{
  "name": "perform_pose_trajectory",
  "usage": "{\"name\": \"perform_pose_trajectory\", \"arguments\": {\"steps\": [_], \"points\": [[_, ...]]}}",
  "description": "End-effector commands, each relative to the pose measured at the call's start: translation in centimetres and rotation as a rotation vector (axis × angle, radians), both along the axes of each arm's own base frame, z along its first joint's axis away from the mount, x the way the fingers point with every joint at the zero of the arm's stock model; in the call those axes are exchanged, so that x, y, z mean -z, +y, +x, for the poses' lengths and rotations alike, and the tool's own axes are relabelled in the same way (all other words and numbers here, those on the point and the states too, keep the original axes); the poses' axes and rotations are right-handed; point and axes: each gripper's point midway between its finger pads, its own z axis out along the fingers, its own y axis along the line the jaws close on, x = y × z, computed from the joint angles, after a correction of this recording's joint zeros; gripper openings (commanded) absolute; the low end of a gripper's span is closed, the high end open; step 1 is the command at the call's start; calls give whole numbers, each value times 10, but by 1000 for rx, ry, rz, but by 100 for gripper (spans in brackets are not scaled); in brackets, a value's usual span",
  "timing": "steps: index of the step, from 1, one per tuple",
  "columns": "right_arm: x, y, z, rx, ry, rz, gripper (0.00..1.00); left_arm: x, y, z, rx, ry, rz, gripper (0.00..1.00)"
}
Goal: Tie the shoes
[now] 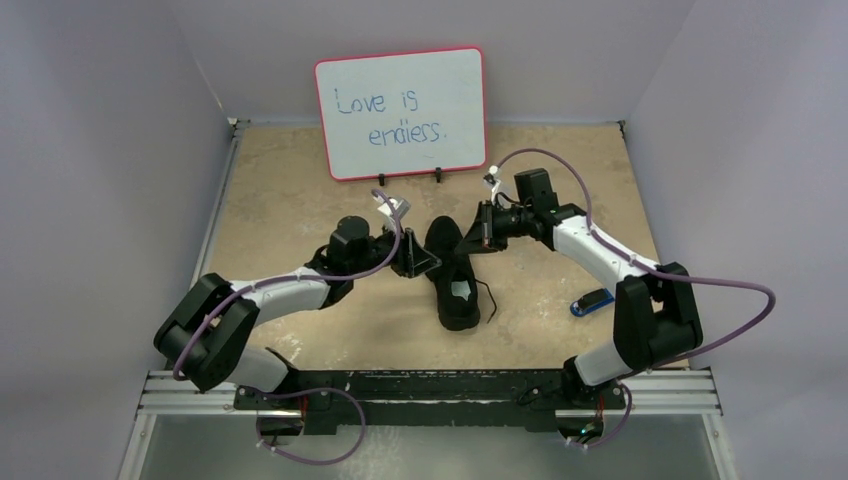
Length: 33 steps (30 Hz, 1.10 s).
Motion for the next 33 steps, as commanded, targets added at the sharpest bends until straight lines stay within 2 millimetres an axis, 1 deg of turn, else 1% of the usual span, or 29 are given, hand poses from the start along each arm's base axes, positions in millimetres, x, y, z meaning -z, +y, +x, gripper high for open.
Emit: {"name": "perform_pose_trajectory", "arguments": {"steps": [1,3,6,8,9,10,12,14,15,18,20,21,22,25,29,31,33], "points": [[-18,0,5,-2,-86,22,0,27,16,10,-50,-25,166,37],[-20,0,6,-2,-108,26,0,29,18,12,-64,-21,179,34],[-24,-1,7,-3,-139,28,0,26,17,14,-68,-25,180,30],[-26,0,8,-5,-151,33,0,25,16,16,-71,-19,185,20],[-26,0,9,-6,-157,32,0,25,15,16,-68,-13,189,13],[-24,-1,10,-1,-156,25,0,26,14,16,-66,-8,193,10],[-19,-5,16,31,-170,-8,0,32,13,14,-70,14,222,0],[-18,-11,28,103,-226,-46,0,41,11,11,-65,47,252,0],[-20,-13,31,136,-250,-41,0,44,10,9,-68,67,249,0],[-23,-26,37,268,-309,-53,0,45,4,-2,-79,139,201,0],[-18,-34,31,330,-297,-55,0,47,0,-11,-83,215,169,0],[-8,-39,29,362,-285,-64,0,49,-1,-16,-83,250,163,0],[-6,-40,28,373,-299,-63,0,53,0,-21,-84,287,169,0],[5,-47,30,414,-313,-79,0,70,10,-30,-92,352,245,0],[16,-46,34,388,-286,-112,0,106,27,-49,-78,459,387,0],[14,-47,38,396,-291,-116,0,126,42,-57,-109,524,482,0],[11,-52,44,416,-310,-127,0,132,50,-61,-139,547,504,0]]}}
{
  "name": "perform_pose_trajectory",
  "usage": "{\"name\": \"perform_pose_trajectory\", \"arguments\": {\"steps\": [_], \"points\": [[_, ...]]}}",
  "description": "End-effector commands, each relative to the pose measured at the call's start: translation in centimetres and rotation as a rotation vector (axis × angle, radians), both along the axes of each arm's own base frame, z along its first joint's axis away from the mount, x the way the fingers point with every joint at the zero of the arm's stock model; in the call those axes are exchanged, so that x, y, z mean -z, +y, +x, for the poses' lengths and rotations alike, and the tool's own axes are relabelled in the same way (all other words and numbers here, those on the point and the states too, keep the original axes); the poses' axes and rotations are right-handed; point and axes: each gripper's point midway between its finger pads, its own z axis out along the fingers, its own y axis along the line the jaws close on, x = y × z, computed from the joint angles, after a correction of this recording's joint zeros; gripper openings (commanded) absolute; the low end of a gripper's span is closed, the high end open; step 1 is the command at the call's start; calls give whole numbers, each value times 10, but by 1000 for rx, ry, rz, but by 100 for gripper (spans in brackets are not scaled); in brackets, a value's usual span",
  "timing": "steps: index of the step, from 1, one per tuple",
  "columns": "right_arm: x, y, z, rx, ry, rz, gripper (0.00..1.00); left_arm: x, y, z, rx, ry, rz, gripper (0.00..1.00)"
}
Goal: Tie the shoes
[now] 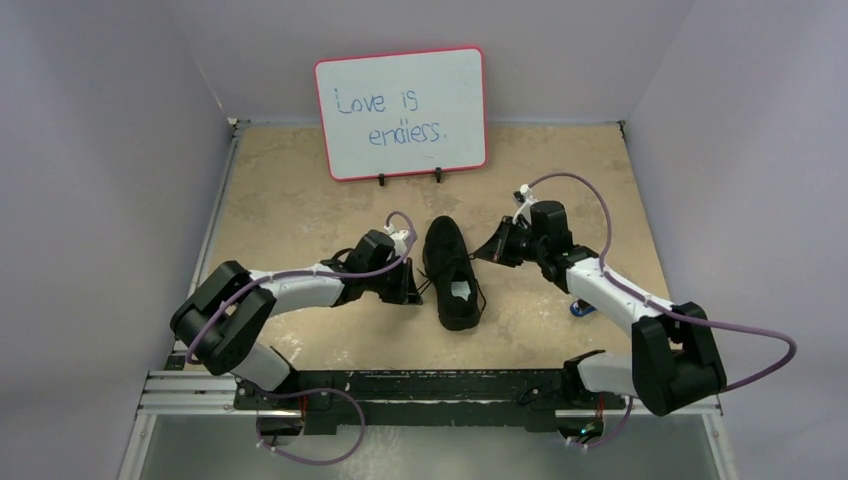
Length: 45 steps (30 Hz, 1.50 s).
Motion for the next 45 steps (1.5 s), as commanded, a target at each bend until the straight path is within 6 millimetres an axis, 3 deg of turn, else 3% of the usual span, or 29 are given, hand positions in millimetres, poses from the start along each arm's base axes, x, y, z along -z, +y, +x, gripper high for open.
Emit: {"name": "perform_pose_trajectory", "arguments": {"steps": [1,14,29,37,39,41,42,44,45], "points": [[-27,-8,30,58,-115,-11,0,24,24,-17,-54,99,123,0],[-18,-53,49,231,-85,-108,0,5,13,-6,-89,44,30,0],[11,-107,46,424,-38,-182,0,6,29,-11,-68,13,105,0],[25,-117,41,456,-9,-184,0,16,43,-10,-146,33,159,0],[24,-114,41,431,-19,-181,0,8,32,-11,-125,27,87,0],[9,-101,46,323,-76,-164,0,-7,20,-5,-119,-8,11,0],[1,-94,48,251,-105,-170,1,-13,17,-1,-118,-25,-7,0],[-15,-71,45,113,-93,-100,32,-21,12,4,-110,-49,-20,0],[-20,-56,39,37,-80,-29,42,-23,10,7,-103,-53,-21,0]]}}
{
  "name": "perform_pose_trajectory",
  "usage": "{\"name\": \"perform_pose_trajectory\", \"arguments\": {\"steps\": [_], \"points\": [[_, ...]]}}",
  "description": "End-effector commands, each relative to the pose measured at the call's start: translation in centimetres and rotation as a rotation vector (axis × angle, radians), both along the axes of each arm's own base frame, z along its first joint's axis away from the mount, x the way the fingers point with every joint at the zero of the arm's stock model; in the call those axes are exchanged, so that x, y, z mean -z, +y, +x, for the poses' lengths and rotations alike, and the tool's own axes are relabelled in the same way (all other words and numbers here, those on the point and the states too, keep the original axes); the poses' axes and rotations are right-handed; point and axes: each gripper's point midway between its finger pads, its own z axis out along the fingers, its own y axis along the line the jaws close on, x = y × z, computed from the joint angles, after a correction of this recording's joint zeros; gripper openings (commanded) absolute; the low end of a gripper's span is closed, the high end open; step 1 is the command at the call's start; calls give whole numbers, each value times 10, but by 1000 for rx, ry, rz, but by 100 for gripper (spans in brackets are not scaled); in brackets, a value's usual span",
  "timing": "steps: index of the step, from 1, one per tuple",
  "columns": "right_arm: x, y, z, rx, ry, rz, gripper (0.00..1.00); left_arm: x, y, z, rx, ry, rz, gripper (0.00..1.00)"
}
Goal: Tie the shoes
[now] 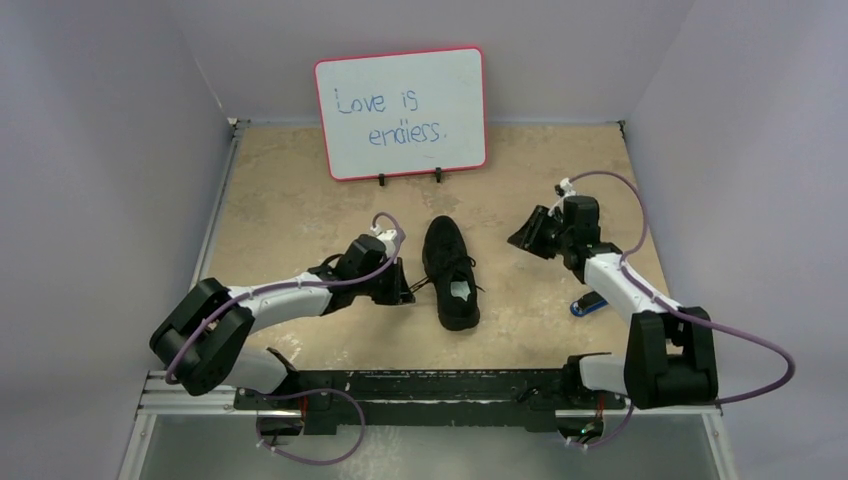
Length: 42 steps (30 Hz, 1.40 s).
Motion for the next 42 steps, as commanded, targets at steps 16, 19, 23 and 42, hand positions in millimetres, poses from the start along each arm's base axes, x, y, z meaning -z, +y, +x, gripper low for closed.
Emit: {"name": "perform_pose_trajectory", "arguments": {"steps": [16,19,23,42], "points": [[-9,95,-29,-256,289,627,37,-25,-29,13,103,-38,-66,0],[-7,96,-24,-270,265,634,39,-25,-30,12,103,-36,-71,0],[-11,100,-33,-312,274,674,62,-27,-32,14,99,-36,-83,0],[-16,145,-33,-400,252,702,90,-35,-46,14,139,-34,-113,0]]}}
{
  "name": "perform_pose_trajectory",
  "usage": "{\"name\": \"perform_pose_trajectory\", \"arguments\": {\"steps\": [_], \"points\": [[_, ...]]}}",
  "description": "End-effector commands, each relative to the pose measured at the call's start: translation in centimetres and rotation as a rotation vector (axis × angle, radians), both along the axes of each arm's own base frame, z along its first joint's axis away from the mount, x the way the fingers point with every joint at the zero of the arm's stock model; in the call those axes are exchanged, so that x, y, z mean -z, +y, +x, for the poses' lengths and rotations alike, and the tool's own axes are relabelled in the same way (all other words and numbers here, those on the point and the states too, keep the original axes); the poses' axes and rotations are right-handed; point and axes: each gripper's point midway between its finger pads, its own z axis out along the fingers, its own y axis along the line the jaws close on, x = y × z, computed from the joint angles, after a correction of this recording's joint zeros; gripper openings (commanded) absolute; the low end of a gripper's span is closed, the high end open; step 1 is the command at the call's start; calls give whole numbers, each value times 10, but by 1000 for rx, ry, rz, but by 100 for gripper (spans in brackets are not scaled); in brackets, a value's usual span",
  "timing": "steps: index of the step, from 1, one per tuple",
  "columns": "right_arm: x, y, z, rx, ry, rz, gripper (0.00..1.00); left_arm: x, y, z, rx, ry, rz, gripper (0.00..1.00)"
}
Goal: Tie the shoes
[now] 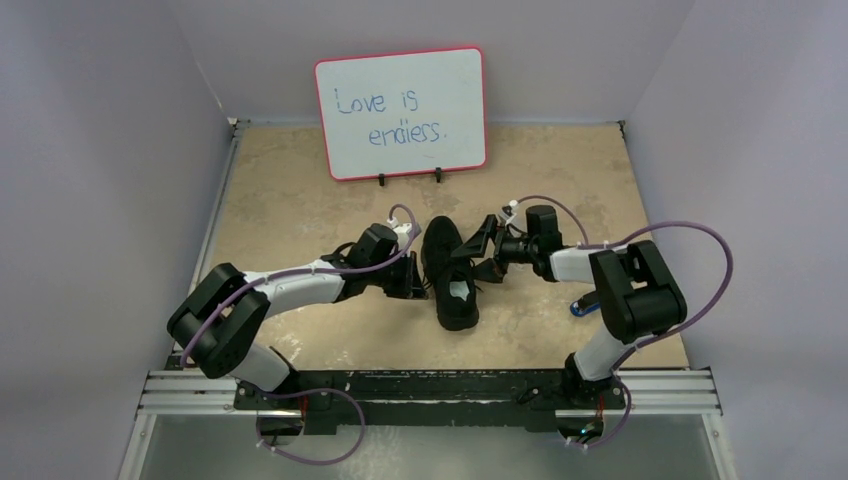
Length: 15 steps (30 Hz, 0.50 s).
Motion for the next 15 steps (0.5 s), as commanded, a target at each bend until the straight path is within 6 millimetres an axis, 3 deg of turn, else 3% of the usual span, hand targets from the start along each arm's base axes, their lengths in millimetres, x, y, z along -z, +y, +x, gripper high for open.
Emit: {"name": "perform_pose_trajectory", "arguments": {"steps": [1,8,15], "points": [[-24,14,12,1,-60,81,89,-22,-14,8,28,-56,-59,0],[-66,5,7,8,-145,51,84,-21,-11,7,19,-58,-49,0],[-61,4,6,9,-141,58,79,-21,-12,7,20,-56,-54,0]]}}
